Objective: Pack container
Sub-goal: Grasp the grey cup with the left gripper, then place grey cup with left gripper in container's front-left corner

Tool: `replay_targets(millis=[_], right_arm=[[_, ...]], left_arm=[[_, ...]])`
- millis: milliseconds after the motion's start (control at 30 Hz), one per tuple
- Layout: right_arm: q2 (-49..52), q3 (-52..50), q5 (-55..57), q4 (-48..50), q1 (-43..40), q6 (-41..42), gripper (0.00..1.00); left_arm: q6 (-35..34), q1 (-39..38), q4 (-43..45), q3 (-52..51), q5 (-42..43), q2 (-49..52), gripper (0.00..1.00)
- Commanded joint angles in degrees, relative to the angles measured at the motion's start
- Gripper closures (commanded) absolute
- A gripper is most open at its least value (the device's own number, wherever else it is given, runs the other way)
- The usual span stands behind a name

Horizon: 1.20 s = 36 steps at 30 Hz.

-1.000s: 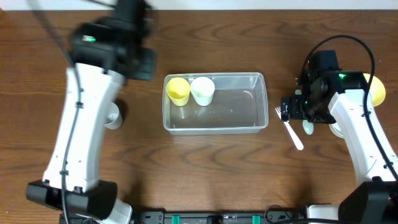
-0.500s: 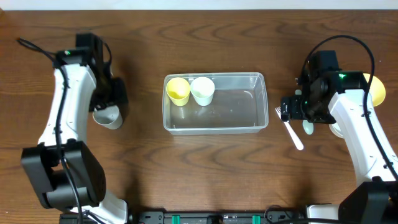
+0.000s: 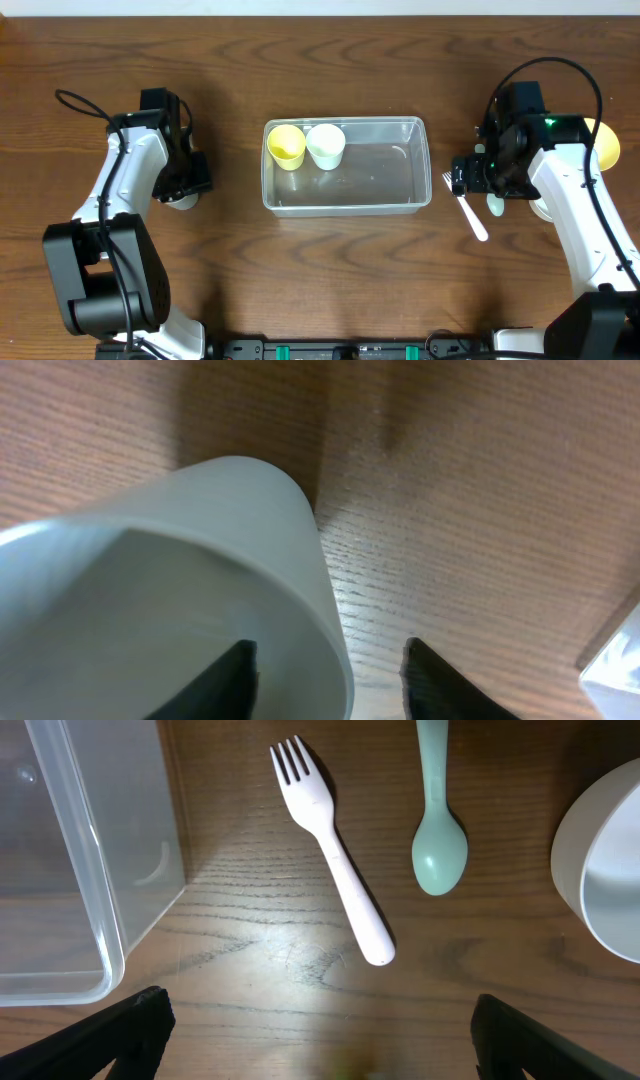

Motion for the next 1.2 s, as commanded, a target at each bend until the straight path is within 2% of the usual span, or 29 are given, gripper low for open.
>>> replay_targets(millis=[0,300,400,633,800,967,1167], right_arm=[[0.24,-0.07,0.55,-0.09,-0.66,-0.83,0.04],[0.24,-0.07,0.55,-0.09,-0.66,-0.81,0.04],[0.24,-0.07,0.55,-0.09,-0.66,-0.81,0.04],[0.24,-0.07,0.55,-0.09,-0.66,-0.83,0.04],[0.24,-0.07,0.55,-0.07,-0.66,-0.83,0.04],[0.24,-0.07,0.55,-0.04,-0.66,-0.83,0.03],[0.24,-0.07,0.55,0.07,-0.66,-0.83,0.03]], left_arm=[[0.2,0.35,-0.13,0.15,-1.03,0.68,0.62],[0.2,0.35,0.48,0.17,-1.05,0.66,0.89],[0.2,0.33,0.48,0.22,-1.05,0.66,0.93],[0.2,-0.02,-1.03,2.54,-1.03,-0.42,0.94],[0.17,-3.17,-9.2,10.25,-1.01,-3.98,0.94],[0.22,-12.26,-16.06,19.98,-1.03,-10.27,0.94],[0.17,-24.2,-16.15,21.99,-1.01,-14.49,0.94]])
